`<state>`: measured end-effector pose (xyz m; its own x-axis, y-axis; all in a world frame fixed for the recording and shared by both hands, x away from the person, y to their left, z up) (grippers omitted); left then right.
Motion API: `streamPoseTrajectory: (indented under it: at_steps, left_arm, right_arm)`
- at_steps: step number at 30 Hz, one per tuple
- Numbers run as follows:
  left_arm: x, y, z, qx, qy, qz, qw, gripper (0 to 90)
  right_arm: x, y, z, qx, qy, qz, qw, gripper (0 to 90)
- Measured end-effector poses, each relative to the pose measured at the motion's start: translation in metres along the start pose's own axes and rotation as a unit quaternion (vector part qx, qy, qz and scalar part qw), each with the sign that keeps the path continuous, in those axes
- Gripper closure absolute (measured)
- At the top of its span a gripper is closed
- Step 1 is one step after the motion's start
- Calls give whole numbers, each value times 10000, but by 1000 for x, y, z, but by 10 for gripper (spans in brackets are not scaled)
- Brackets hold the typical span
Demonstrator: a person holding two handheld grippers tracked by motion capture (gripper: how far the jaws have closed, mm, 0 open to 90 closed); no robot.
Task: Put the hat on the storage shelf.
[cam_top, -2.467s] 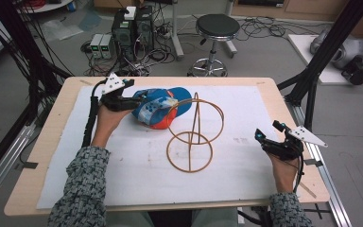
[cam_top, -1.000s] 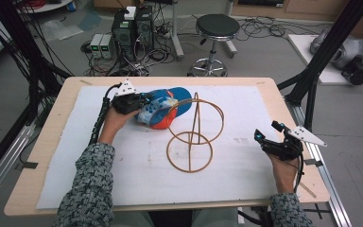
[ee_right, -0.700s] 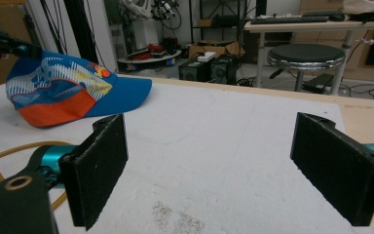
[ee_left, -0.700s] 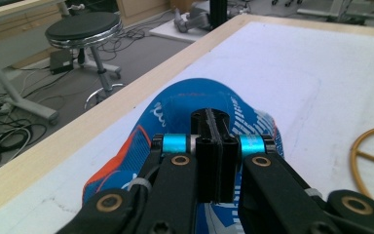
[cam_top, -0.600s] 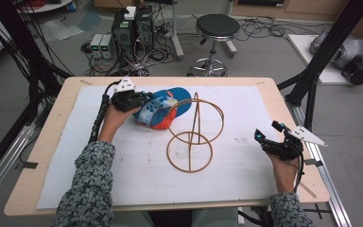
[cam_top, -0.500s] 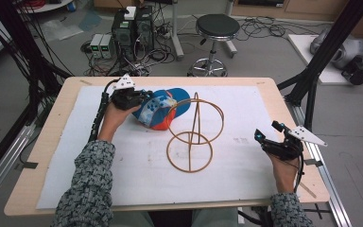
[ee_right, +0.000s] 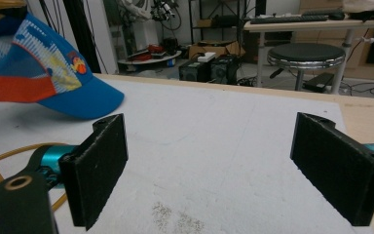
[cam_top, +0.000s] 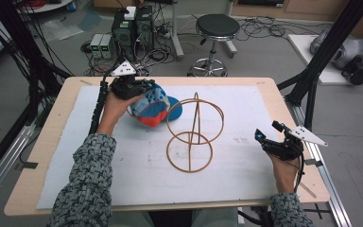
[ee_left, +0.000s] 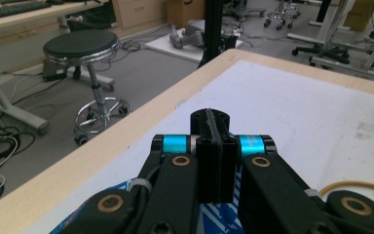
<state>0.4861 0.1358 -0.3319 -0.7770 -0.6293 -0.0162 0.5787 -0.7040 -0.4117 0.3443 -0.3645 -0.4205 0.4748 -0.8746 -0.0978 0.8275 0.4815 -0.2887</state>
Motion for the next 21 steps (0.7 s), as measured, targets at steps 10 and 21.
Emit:
streamPoseTrajectory:
  at_steps: [10,21]
  left_arm:
    - [7,-14,37,272,58,-65,9996,898]
    - [22,-28,92,675,91,-17,9977,898]
  right_arm:
    - [0,0,0,7,58,27,10000,128]
    - [1,-1,0,28,103,31,9999,128]
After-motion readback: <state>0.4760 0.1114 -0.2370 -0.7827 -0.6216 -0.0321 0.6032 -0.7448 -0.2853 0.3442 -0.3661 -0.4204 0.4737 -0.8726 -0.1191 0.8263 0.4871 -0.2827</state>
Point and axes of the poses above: each handheld gripper's, and its own axes: y roughly forward along the jaws, z roughly out of its top, x roughly to its right, the point moved 2 cm from there along y, roughly forward along the jaws, and after that the axes turned 7 degrees about -x, right-handed, at the moved point
